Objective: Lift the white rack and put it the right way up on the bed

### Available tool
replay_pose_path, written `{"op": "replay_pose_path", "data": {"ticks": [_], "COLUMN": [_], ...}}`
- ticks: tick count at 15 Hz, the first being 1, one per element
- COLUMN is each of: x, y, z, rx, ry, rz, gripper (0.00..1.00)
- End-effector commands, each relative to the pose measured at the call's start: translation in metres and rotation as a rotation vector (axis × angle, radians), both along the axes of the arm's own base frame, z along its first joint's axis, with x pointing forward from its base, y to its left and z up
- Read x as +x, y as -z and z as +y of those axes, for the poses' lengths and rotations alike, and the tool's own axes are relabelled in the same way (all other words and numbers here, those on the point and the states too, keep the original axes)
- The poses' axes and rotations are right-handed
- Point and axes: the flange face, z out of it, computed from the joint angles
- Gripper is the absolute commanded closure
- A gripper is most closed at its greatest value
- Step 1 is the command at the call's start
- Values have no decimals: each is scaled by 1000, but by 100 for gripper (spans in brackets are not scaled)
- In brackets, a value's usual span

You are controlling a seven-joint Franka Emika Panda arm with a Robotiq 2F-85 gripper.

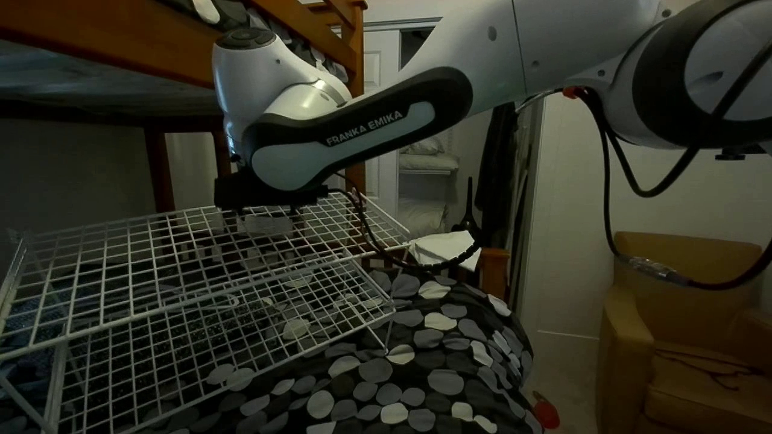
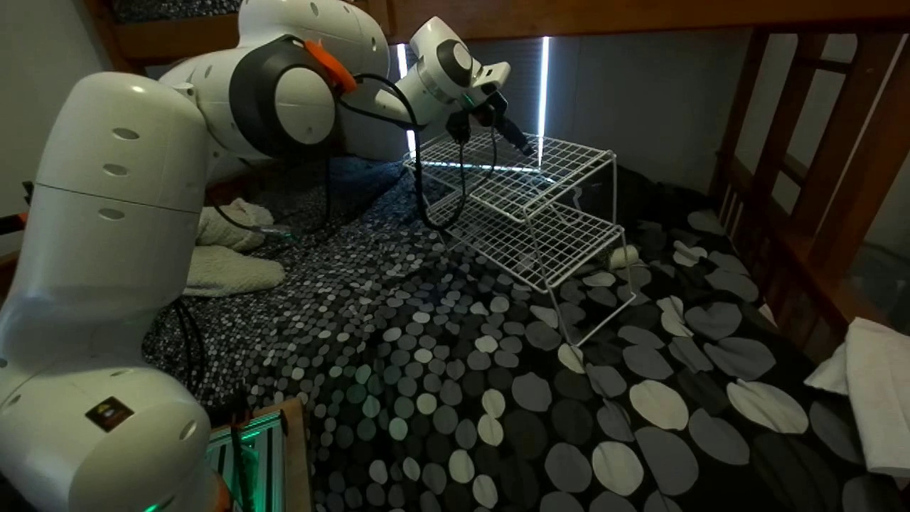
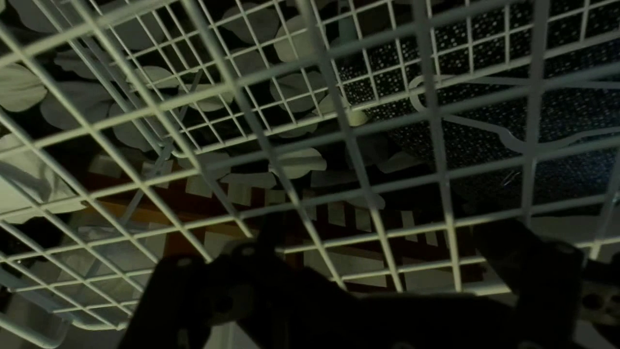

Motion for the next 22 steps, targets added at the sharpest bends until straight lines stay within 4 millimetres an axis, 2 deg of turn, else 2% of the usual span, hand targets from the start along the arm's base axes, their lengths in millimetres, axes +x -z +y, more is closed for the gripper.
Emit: {"op": "replay_pose_path", "data": {"ticks": [1, 3, 7, 12, 17, 22], "x": [-4, 3, 14, 10, -3, -43], "y": [-41, -35, -62, -75, -72, -71], "z": [-11, -22, -51, -63, -69, -81], "rx": [14, -48, -9, 16, 4, -59], "ry": [32, 16, 6, -11, -29, -143], "rz": [-128, -149, -202, -204, -162, -57], "gripper": [0, 0, 0, 0, 0, 0]}}
